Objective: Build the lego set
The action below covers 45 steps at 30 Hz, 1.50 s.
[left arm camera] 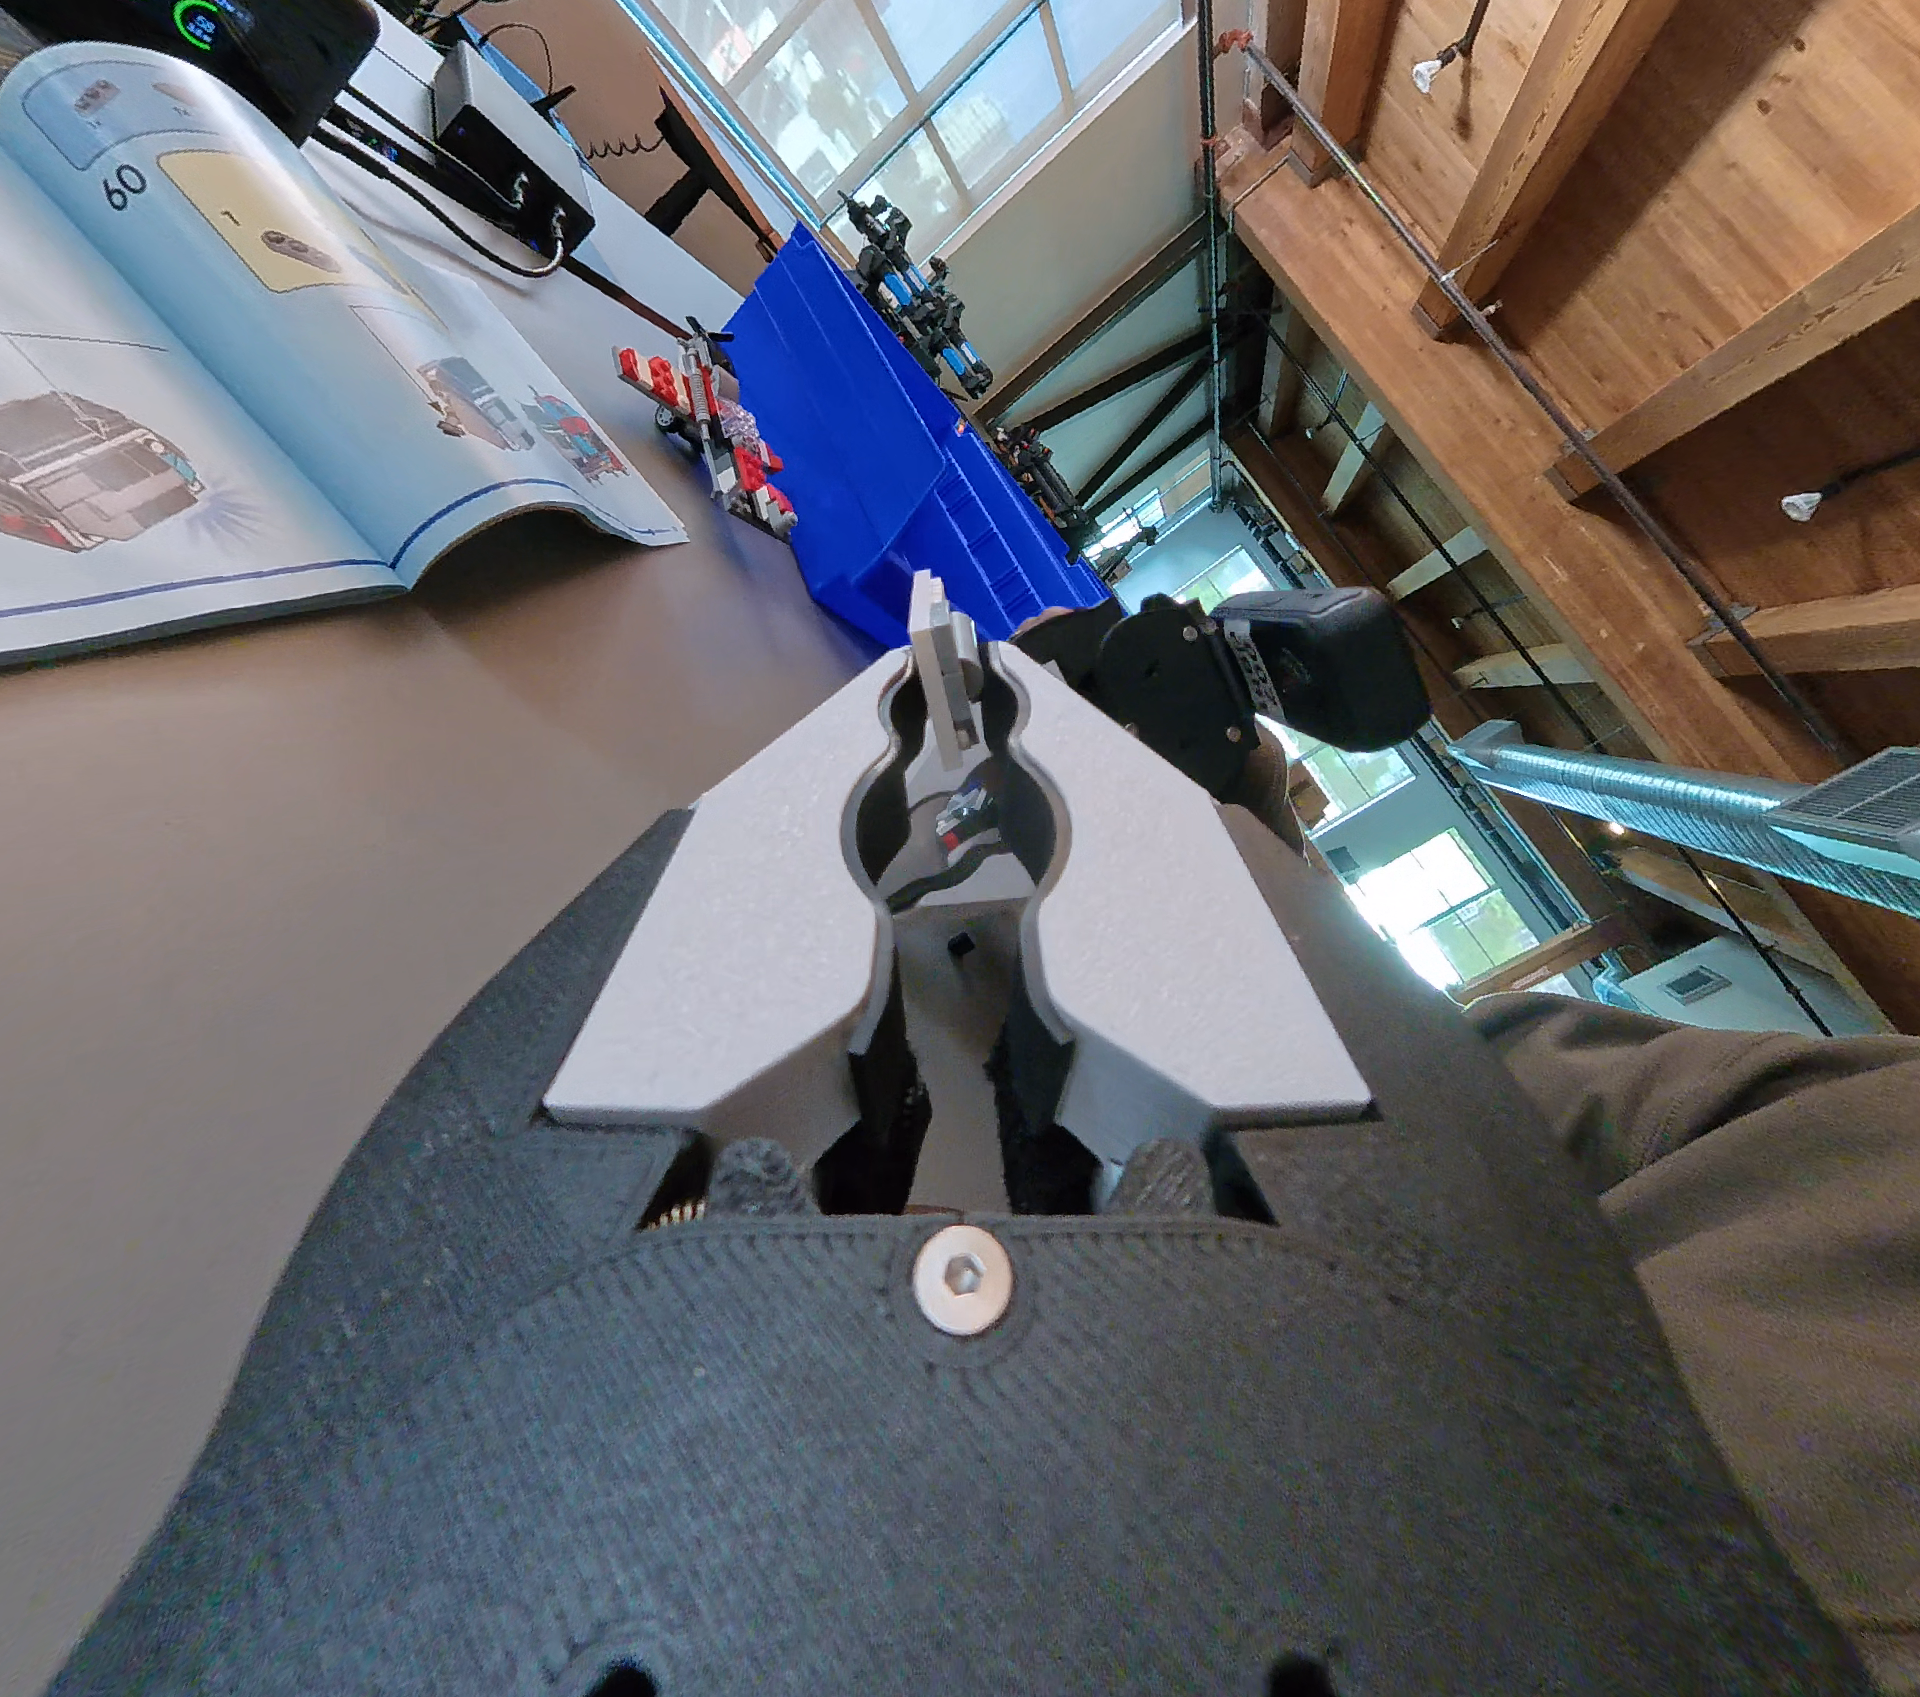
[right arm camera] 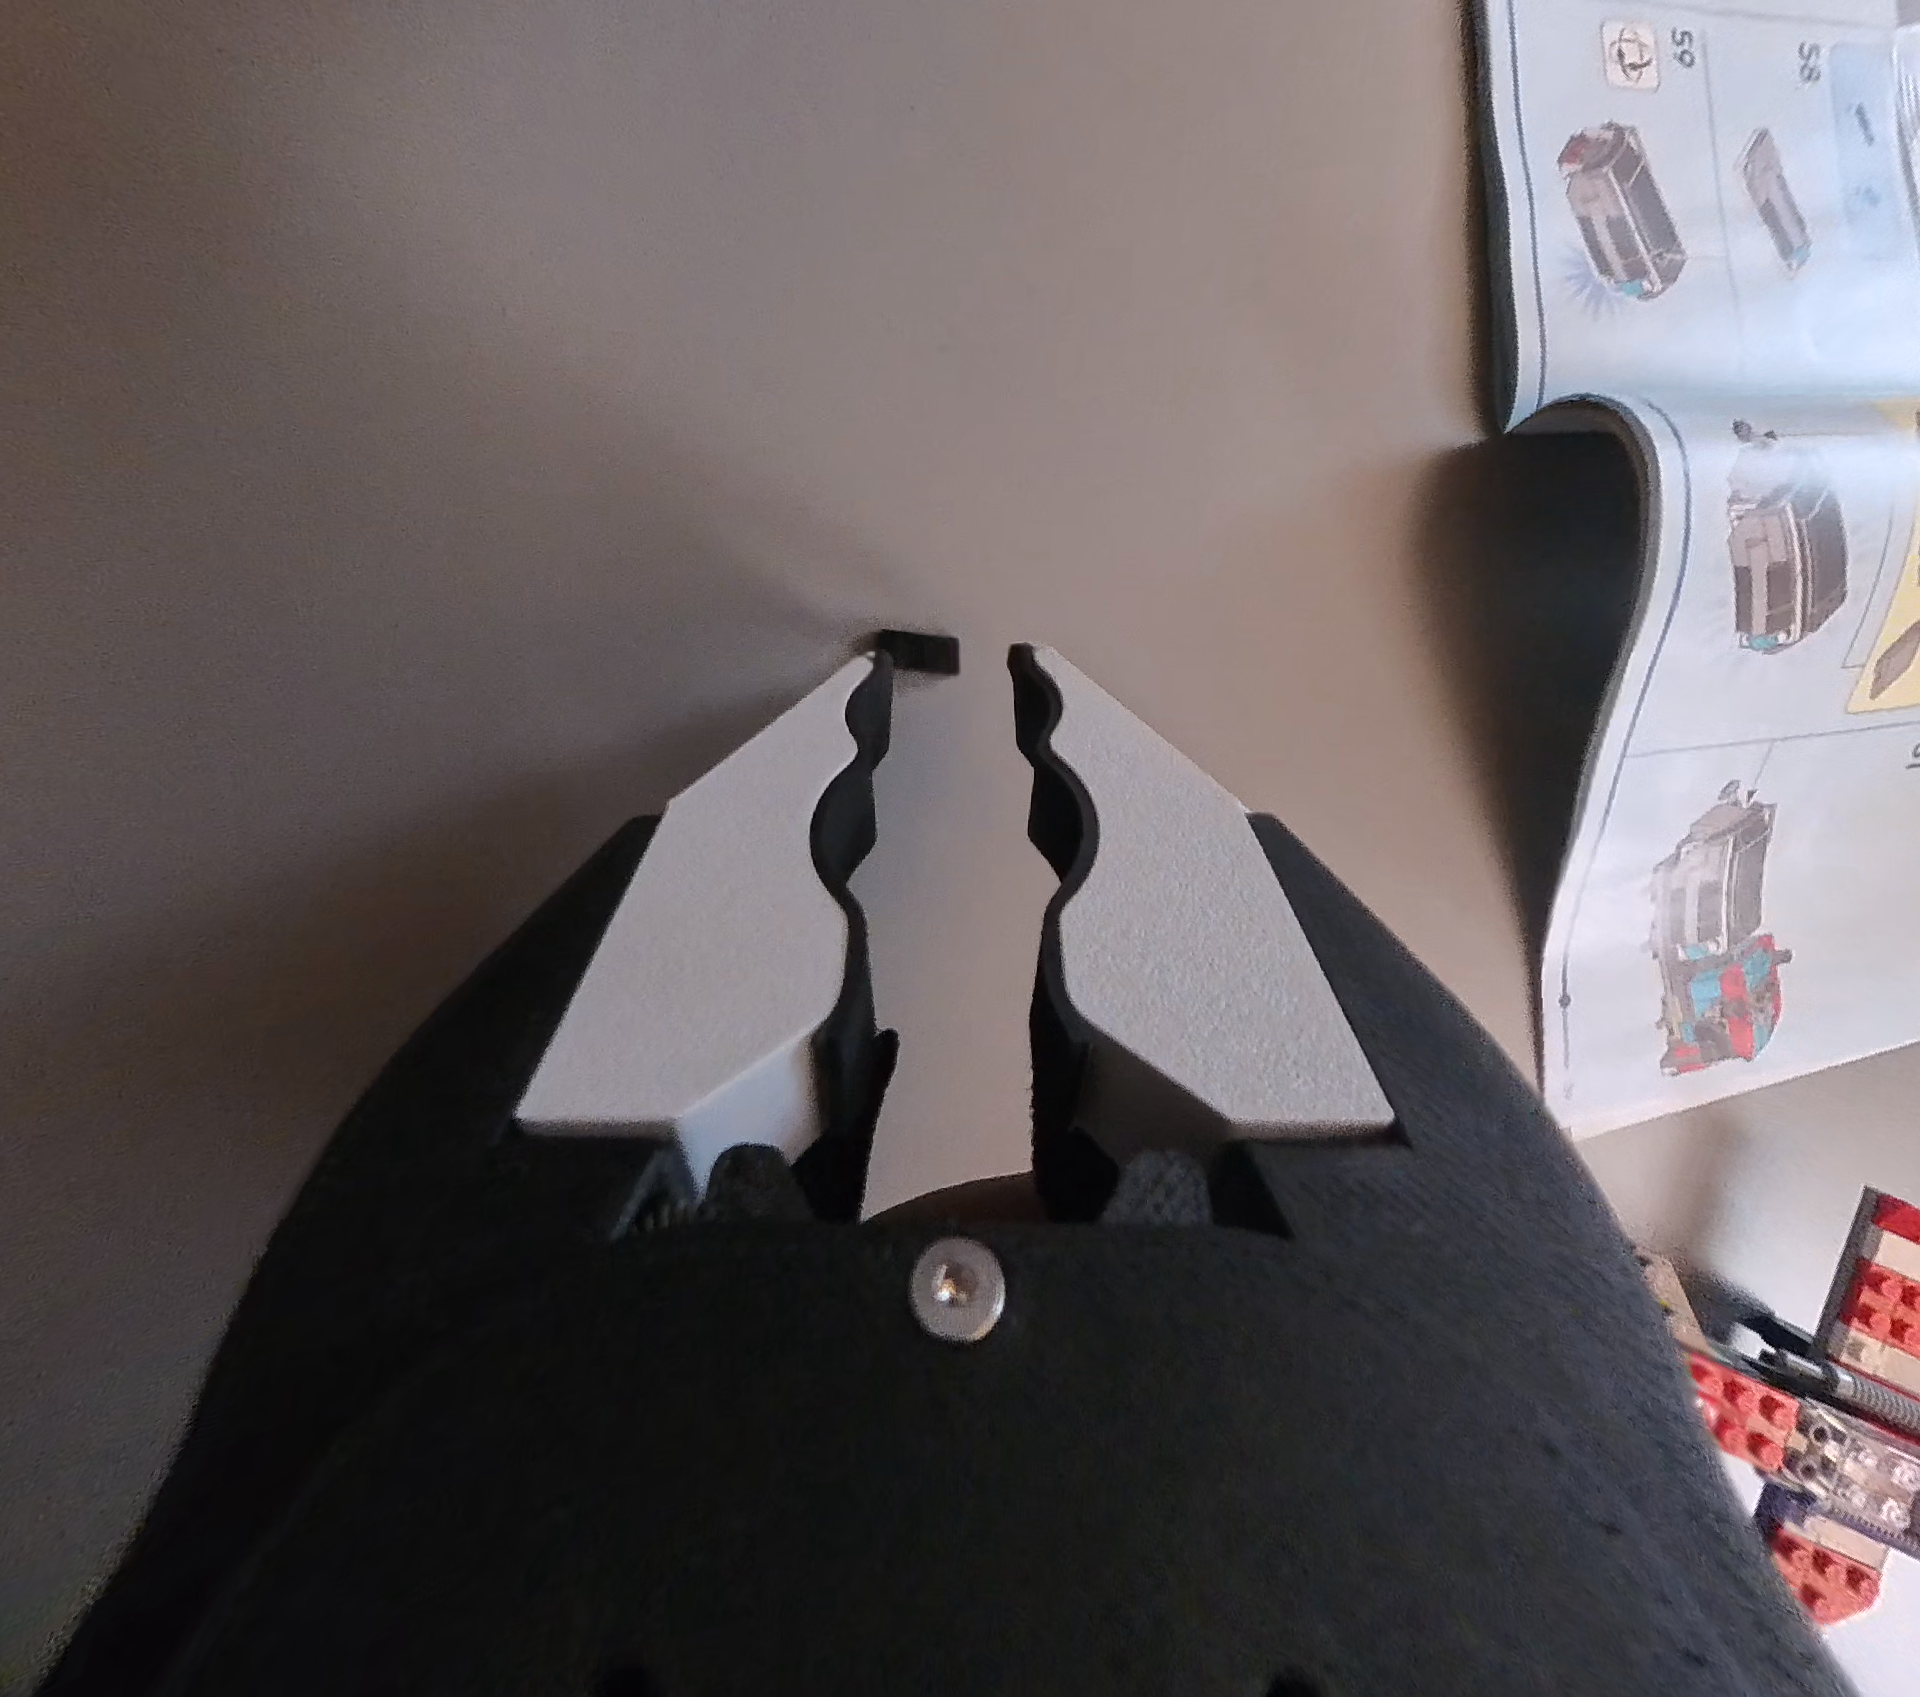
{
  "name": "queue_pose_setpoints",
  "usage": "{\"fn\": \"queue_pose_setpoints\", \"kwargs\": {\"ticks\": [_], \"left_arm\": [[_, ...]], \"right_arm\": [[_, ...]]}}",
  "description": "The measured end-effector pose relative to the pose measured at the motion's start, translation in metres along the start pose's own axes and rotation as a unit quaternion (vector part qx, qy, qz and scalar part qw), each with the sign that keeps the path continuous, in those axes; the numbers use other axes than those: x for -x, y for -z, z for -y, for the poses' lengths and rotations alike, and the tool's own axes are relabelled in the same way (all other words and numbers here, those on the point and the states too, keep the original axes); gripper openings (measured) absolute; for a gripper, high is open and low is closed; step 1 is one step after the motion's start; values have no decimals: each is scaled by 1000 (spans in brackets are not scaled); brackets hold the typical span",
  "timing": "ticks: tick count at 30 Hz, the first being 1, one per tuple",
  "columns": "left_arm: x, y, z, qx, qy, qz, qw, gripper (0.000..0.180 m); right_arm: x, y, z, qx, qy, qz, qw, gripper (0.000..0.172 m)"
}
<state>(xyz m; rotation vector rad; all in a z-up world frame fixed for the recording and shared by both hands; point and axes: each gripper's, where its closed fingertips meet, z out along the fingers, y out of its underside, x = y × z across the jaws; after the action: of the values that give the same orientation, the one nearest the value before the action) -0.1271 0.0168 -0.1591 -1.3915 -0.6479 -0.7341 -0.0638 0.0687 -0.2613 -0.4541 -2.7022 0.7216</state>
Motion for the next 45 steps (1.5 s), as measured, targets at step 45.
{"fn": "queue_pose_setpoints", "kwargs": {"ticks": [45], "left_arm": [[3,2,-22,17,86,-32,996,10]], "right_arm": [[-9,8,13,-51,-11,-24,998,23]]}}
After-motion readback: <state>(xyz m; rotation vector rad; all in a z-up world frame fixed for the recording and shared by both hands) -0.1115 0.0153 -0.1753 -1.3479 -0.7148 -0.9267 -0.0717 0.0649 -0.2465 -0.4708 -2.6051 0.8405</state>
